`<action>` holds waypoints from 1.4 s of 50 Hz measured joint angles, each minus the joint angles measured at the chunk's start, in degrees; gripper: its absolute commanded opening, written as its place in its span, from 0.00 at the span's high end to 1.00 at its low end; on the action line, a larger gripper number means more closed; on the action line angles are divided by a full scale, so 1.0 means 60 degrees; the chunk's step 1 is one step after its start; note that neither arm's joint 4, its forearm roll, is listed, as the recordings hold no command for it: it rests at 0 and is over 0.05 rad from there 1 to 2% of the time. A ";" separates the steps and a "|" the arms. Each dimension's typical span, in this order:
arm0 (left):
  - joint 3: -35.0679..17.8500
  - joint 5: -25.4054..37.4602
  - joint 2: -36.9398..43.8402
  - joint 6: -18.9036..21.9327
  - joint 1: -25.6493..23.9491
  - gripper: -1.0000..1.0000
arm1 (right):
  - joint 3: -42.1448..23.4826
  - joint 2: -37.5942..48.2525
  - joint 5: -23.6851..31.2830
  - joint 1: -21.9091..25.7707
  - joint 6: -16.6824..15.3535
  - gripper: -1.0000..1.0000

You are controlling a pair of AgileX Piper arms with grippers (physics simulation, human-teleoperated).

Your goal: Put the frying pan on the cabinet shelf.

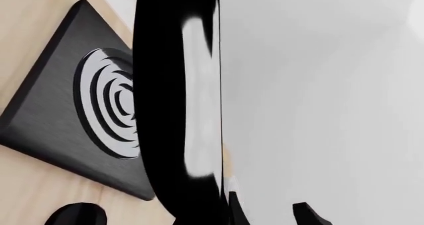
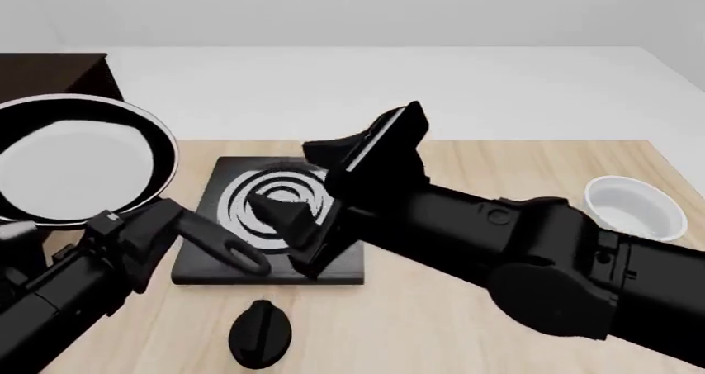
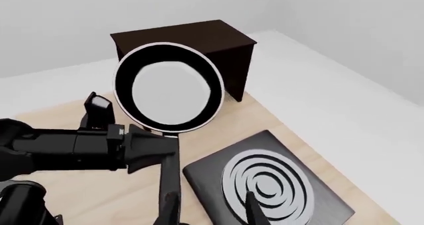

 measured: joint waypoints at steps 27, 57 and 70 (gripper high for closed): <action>-0.0746 -0.1391 0.1390 -0.0748 0.0763 1.00 | 0.1663 -0.3723 0.0435 -0.3673 -0.0521 0.00; -0.2674 -0.3019 0.4438 -0.1357 0.2638 1.00 | 0.3750 -0.8219 0.2659 -0.6080 -0.0363 0.00; -0.3133 -0.4426 0.6336 -0.2697 0.3481 1.00 | 0.4063 -0.8531 0.2700 -0.6254 -0.0342 0.00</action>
